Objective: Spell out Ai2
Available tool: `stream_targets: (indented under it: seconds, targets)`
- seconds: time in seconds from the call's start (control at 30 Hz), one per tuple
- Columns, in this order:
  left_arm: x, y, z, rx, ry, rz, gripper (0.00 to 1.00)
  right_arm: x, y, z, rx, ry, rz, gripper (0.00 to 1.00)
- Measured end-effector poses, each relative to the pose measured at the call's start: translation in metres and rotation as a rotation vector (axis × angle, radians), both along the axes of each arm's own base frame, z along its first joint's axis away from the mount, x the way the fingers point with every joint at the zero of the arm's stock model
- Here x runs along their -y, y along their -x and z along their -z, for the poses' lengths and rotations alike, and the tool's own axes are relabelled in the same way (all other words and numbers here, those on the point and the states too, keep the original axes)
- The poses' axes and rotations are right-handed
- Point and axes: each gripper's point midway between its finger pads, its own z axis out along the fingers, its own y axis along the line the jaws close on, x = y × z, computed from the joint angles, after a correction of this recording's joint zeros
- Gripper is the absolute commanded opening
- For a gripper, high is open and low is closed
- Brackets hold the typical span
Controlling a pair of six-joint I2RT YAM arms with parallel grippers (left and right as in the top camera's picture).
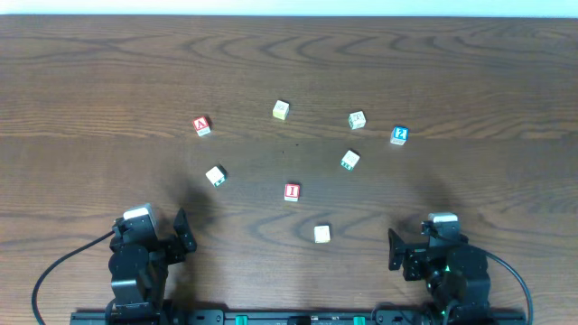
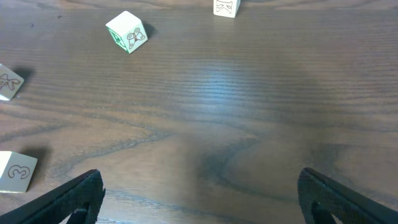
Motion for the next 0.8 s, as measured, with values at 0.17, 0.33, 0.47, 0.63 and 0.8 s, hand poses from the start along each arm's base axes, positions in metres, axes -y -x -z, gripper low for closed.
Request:
stream_targets:
  seconds: [0.17, 0.33, 0.47, 0.63, 0.8]
  targets:
    - [0.014, -0.001, -0.001, 0.007, 0.064, 0.057, 0.95, 0.0, 0.0, 0.0, 0.0, 0.0, 0.0, 0.99]
    - [0.049, -0.003, -0.011, 0.043, 0.196, 0.217, 0.95, 0.0, 0.0, 0.0, 0.0, 0.0, 0.0, 0.99]
    - [0.068, -0.004, -0.026, 0.092, 0.28, 0.31, 0.96, 0.0, 0.0, 0.0, 0.0, 0.0, 0.0, 0.99]
    - [0.087, -0.008, -0.045, 0.148, 0.352, 0.405, 0.96, 0.0, 0.0, 0.0, 0.0, 0.0, 0.0, 0.99]
    - [0.109, -0.011, -0.049, 0.094, 0.391, 0.493, 0.96, 0.0, 0.0, 0.0, -0.001, 0.0, 0.0, 0.99]
